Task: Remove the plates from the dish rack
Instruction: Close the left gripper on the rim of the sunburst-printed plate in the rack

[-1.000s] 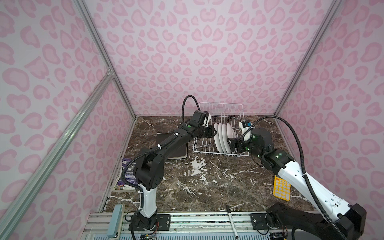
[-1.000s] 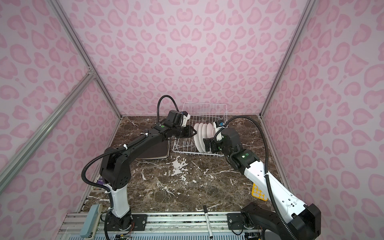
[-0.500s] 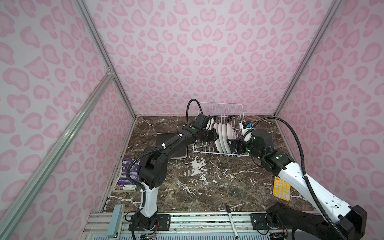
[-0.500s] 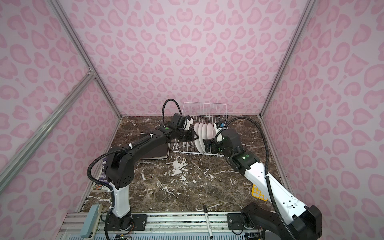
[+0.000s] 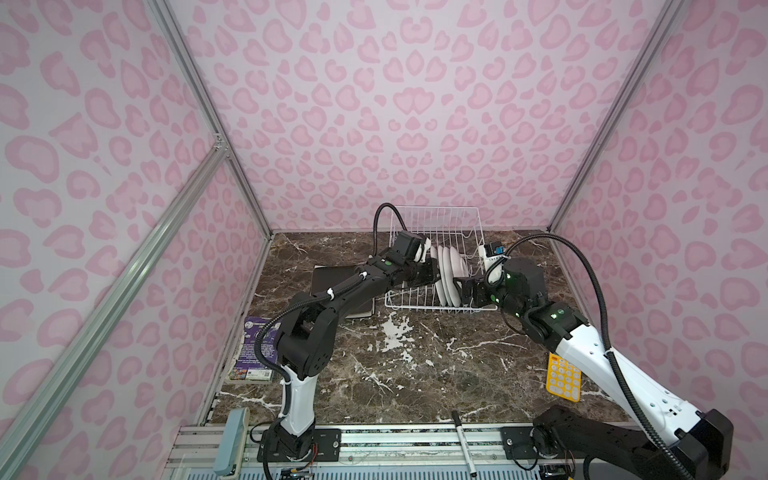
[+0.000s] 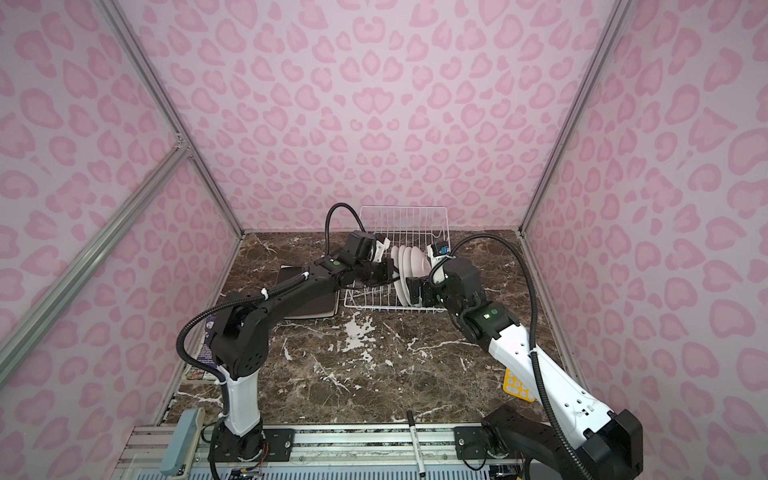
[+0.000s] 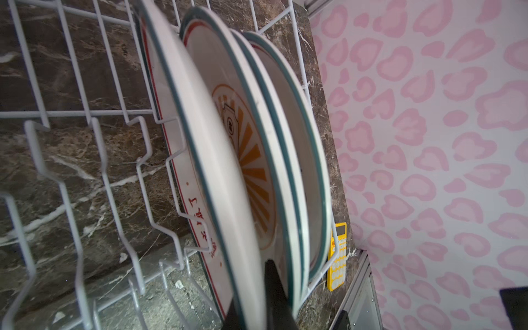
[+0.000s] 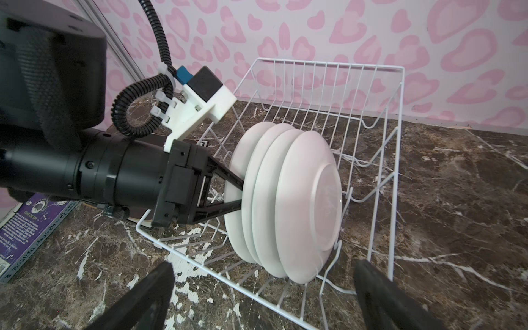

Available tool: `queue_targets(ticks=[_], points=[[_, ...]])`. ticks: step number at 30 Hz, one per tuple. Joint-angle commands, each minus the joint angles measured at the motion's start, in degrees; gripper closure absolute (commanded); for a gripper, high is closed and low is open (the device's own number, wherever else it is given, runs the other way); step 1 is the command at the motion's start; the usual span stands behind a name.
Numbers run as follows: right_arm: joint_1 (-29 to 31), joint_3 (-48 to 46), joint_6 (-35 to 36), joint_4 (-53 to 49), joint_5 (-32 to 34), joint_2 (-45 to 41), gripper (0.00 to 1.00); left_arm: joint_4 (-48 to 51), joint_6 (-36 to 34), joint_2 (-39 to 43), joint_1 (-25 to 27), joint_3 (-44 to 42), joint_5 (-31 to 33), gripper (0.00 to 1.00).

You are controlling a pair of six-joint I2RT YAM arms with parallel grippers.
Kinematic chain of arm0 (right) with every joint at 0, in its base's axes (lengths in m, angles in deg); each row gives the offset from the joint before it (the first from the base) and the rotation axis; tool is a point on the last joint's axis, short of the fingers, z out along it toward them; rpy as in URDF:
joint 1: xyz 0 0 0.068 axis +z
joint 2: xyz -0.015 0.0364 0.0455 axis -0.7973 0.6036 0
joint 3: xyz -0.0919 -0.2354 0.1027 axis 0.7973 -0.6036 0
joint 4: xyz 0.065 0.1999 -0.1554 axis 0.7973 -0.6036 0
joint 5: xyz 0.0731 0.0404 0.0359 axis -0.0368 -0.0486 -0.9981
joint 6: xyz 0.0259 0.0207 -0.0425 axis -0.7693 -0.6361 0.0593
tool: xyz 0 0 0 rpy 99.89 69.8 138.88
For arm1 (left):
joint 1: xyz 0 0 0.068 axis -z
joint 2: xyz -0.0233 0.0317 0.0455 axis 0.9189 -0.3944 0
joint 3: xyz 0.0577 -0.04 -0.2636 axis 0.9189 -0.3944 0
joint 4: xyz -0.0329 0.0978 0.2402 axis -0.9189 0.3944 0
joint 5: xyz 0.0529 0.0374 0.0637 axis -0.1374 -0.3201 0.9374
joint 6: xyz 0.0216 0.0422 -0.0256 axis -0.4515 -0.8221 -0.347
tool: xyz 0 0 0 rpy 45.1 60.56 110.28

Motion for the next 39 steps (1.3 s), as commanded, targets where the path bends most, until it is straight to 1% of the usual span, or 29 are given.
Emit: queue_targets(ticks=[1, 4, 13, 21, 27, 39], points=[[0.0, -0.3, -0.2, 1.0, 0.1, 0.1, 0.01, 0.3, 3.7, 0.4, 0.9, -1.0, 3.9, 0.96], [0.0, -0.5, -0.1, 0.9, 0.3, -0.2, 0.01, -0.3, 4.4, 0.1, 1.3, -0.9, 3.7, 0.97], [0.0, -0.9, 0.1, 1.1, 0.4, -0.7, 0.01, 1.9, 2.3, -0.2, 1.4, 0.9, 2.9, 0.97], [0.0, -0.8, -0.1, 1.2, 0.1, -0.7, 0.01, 3.2, 0.2, 1.3, 1.4, 3.0, 2.2, 0.96], [0.0, -0.7, -0.2, 1.2, 0.2, -0.9, 0.01, 2.1, 0.4, 3.6, 1.3, 3.0, 2.1, 0.96], [0.0, -0.1, -0.9, 2.0, -0.2, -0.3, 0.01, 4.6, -1.0, 5.6, 1.3, 5.2, 1.0, 0.96]])
